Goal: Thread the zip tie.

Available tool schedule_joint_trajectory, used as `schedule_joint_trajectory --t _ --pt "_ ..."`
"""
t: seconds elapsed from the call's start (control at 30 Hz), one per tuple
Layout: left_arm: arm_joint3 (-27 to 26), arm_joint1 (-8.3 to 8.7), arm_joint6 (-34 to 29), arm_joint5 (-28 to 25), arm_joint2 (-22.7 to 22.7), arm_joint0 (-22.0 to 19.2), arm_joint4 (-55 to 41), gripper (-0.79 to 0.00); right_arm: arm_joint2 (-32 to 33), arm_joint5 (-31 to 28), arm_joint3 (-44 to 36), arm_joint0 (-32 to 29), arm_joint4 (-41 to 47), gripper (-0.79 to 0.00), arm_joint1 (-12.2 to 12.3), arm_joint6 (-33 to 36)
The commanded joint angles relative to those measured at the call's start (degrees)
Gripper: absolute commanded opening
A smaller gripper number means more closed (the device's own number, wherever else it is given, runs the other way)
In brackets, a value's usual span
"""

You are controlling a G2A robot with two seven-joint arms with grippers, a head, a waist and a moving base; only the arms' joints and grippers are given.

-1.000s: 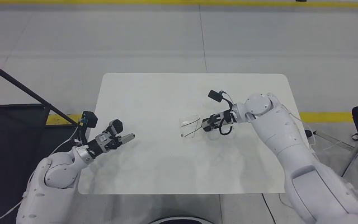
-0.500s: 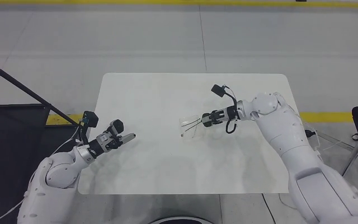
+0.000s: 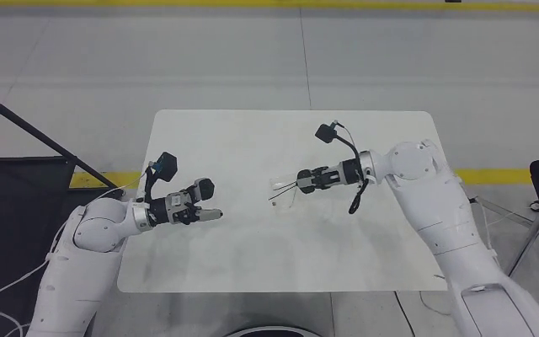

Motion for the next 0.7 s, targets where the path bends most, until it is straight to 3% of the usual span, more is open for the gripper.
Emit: schedule_joint_trajectory --t 0.0,0.33,0.47,0.67 --pt "0.0 0.03 0.1 0.0 0.0 0.0 0.1 0.000 0.4 0.2 -1.3 -0.6 -0.1 -0.785 0.3 0.4" --pt "-0.4 0.01 0.2 0.2 0.4 0.2 0.5 0.000 0.4 0.2 -1.3 -0.6 -0.1 -0.785 0.3 0.4" --pt "-1.5 0.14 1.0 -1.0 3.5 -1.0 1.9 0.000 -0.3 0.0 -3.5 -1.8 -1.2 -0.785 0.2 -1.4" --pt "3.0 0.96 3.1 -3.1 11.8 -7.5 -0.7 0.000 -2.4 0.0 -6.2 -1.8 1.3 -0.785 0.2 0.3"
